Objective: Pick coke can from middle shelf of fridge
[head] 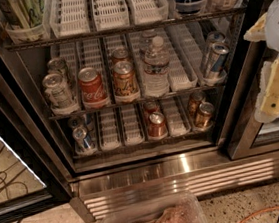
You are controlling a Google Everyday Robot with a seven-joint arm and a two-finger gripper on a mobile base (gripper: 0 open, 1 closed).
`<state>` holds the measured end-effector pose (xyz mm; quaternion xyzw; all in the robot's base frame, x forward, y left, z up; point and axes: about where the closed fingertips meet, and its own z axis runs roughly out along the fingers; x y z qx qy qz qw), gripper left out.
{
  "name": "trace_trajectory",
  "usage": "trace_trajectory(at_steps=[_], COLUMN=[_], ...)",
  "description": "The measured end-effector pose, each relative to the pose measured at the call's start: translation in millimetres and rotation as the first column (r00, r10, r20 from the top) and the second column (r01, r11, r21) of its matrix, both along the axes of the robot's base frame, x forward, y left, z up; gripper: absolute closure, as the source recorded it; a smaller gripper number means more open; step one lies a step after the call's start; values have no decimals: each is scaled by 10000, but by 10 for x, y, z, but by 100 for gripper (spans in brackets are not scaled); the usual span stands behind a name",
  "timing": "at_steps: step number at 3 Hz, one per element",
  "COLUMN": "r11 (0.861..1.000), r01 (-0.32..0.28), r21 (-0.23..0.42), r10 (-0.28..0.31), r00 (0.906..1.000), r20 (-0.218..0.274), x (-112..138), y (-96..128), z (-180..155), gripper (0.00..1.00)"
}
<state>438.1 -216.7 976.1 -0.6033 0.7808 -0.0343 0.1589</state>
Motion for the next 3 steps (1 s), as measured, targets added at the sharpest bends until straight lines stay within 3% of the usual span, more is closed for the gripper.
trace_trajectory(at_steps=[2, 3], r11=[9999, 9927], r01=[37, 538], r21=[142, 1075], r10=[-38, -527], r00=[10000, 9985], r20=[70, -131], x=[13, -50], y=[41, 186], z=[-28, -269], gripper=[0, 0])
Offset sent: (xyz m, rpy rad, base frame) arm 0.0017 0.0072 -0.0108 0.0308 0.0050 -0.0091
